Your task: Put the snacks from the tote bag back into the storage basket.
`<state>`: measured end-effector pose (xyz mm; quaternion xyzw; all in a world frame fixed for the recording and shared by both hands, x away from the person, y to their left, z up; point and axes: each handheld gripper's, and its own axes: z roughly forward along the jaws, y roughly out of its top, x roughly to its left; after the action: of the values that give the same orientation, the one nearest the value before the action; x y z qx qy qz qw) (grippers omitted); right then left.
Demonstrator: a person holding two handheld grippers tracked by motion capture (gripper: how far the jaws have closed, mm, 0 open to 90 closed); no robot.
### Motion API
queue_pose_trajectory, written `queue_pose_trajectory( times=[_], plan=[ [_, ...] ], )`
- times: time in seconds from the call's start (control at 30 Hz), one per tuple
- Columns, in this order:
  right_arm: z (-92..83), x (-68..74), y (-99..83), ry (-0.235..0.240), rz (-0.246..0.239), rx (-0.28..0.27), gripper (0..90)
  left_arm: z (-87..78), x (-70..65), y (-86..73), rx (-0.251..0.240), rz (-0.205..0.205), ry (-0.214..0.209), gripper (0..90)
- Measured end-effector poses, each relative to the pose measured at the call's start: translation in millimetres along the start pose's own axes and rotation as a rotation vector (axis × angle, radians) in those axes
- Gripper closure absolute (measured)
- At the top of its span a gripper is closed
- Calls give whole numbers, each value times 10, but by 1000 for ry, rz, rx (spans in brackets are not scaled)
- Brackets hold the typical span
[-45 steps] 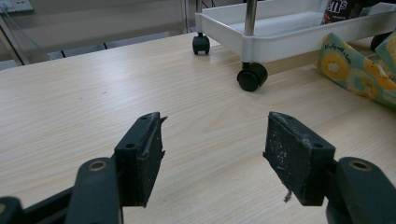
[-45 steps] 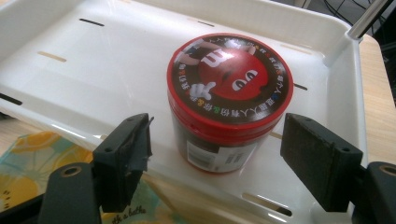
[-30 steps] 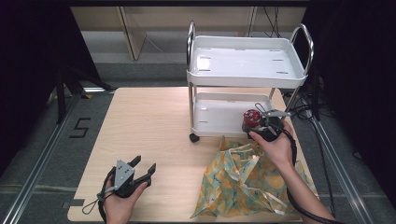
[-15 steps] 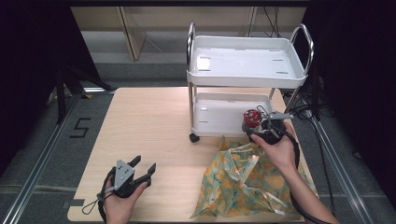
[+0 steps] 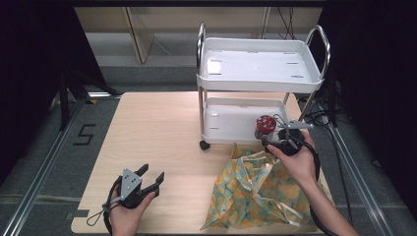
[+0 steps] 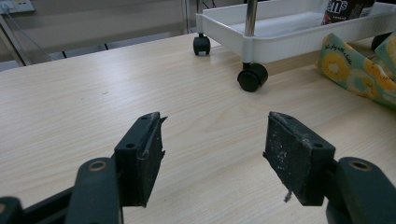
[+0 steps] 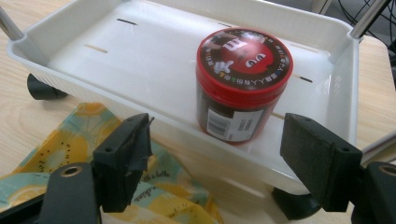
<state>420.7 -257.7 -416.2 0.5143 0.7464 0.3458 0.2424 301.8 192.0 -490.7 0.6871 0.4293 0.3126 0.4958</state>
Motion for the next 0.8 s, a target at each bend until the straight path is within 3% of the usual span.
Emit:
queue_pose_trajectory(
  times=[0.03,0.07,0.1,0.23,0.27,0.3,0.4,0.43,0.5,0.63,0.7,0.73,0.8],
  plan=[
    [-7,6,-3,8,10,-1,256,-6,0,2,4,2,4,363],
    [-5,-26,-11,11,-26,-14,256,-7,0,3,5,2,4,363],
    [-25,3,-14,4,17,7,256,-7,1,3,5,3,4,363],
    [-45,-23,-34,6,9,3,256,-7,-1,3,3,2,5,363],
    [-45,-56,-40,10,-29,-12,256,-6,-1,3,2,2,5,363],
    [-62,-44,-48,0,4,4,256,-6,0,3,4,2,5,363],
    [-91,-83,-76,-6,-15,3,256,2,1,2,0,1,1,363],
    [-103,-76,-88,-7,10,5,256,3,1,1,0,1,1,363],
    [-118,-108,-119,-10,-24,-9,258,3,0,0,0,1,1,363],
    [-163,-100,-176,4,13,2,261,3,-3,-1,0,-2,1,363],
    [-161,-133,-214,5,-30,-23,263,4,-5,-1,1,-1,1,363],
    [-170,-106,-219,21,8,-19,263,5,-7,-1,0,-2,0,363],
    [-201,-116,-242,10,-1,-17,265,4,-10,-1,0,-2,1,363]
  ],
)
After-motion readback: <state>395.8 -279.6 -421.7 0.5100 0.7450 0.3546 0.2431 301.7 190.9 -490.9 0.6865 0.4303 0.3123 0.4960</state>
